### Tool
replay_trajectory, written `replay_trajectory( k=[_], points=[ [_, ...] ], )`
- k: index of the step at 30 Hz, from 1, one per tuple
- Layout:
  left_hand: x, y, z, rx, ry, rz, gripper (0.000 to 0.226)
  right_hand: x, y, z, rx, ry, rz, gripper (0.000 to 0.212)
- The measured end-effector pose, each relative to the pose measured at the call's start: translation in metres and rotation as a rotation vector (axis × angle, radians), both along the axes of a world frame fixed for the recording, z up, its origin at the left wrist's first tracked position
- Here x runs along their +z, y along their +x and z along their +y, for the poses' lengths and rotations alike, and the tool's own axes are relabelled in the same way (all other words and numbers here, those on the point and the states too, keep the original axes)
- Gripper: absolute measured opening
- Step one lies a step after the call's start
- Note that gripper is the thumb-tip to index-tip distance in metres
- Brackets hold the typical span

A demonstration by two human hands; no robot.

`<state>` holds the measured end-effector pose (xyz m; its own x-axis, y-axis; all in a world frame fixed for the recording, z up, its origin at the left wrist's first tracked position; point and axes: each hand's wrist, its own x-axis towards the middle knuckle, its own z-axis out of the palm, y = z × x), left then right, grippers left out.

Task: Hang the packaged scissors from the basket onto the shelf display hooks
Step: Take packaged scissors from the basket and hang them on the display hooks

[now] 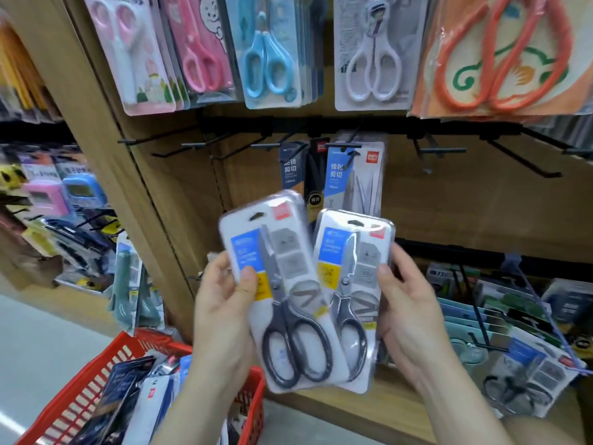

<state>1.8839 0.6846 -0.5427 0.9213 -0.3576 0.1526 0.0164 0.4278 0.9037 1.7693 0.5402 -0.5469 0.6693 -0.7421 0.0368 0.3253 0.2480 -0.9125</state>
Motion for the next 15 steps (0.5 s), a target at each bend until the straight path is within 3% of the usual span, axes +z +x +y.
replay_trajectory(
  k=[4,7,10,15],
  points=[
    [0.0,0.026,0.04,0.09,0.105,-0.049,0.047,0.01,-0.008,-0.007,-0.047,-0.195,0.075,0.061],
    [0.0,0.031,0.052,0.144,0.319,-0.314,0.07,0.018,-0.004,-0.004,-0.012,-0.207,0.056,0.058],
    [0.0,0.025,0.047,0.101,0.507,-0.44,0.06,0.022,0.013,0.008,0.113,-0.042,0.015,0.043],
    [0.02,0.004,0.025,-0.018,0.367,-0.145,0.048,0.011,0.041,0.032,0.232,0.143,0.027,0.021]
  ],
)
